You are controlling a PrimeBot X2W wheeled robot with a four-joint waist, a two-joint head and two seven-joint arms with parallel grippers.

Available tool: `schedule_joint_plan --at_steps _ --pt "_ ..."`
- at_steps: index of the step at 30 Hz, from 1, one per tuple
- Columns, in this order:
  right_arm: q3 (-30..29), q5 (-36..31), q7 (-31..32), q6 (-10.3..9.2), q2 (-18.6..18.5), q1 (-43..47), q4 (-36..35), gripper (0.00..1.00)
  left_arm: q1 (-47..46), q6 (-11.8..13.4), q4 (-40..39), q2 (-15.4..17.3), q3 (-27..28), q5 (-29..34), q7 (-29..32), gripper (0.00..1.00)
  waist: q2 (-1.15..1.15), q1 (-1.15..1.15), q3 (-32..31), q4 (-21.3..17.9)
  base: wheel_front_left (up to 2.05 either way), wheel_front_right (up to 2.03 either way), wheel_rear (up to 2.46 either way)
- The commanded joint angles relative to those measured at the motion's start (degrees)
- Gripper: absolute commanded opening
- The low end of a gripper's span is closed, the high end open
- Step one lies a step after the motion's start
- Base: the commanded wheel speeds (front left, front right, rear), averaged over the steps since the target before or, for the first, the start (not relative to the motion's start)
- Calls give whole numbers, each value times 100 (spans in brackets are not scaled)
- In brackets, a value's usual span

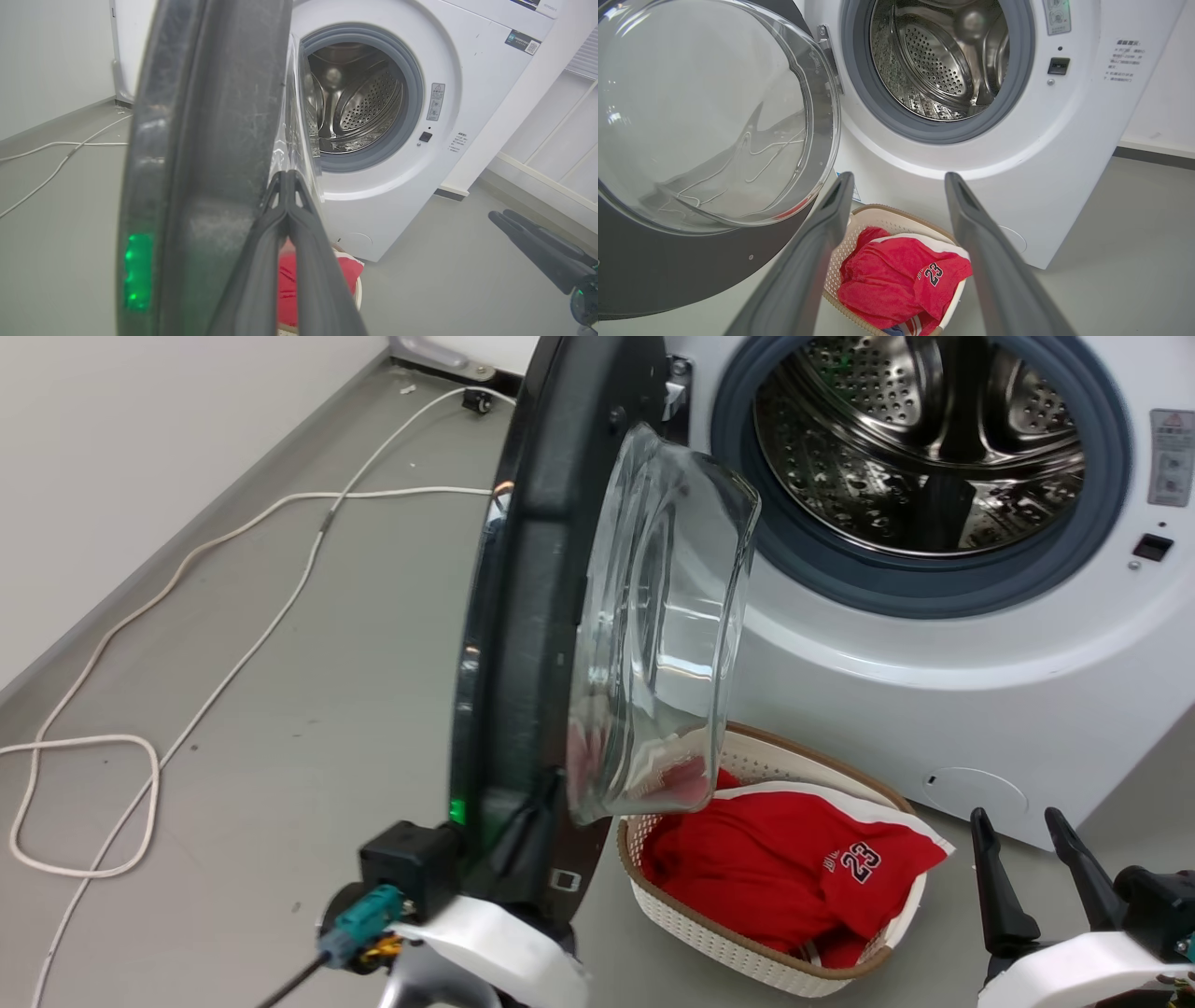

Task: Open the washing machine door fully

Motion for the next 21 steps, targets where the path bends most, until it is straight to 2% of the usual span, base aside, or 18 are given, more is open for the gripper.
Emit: schedule_joint_plan --at_steps 1,6,12,21 --pt "2 31 3 -1 -14 -62 -17 100 166 84 191 112 69 -43 54 0 0 0 12 47 0 0 0" --pt "20 32 9 -1 -19 -120 -72 100 151 163 300 280 497 -158 -140 0 0 0 95 118 0 0 0" --pt "95 49 49 -1 -80 -216 -142 100 14 278 597 504 1174 -408 -376 0 0 0 244 -6 0 0 0" --pt "53 61 63 -1 -142 -341 -173 100 -195 165 1319 981 2110 -846 -612 0 0 0 524 -387 0 0 0"
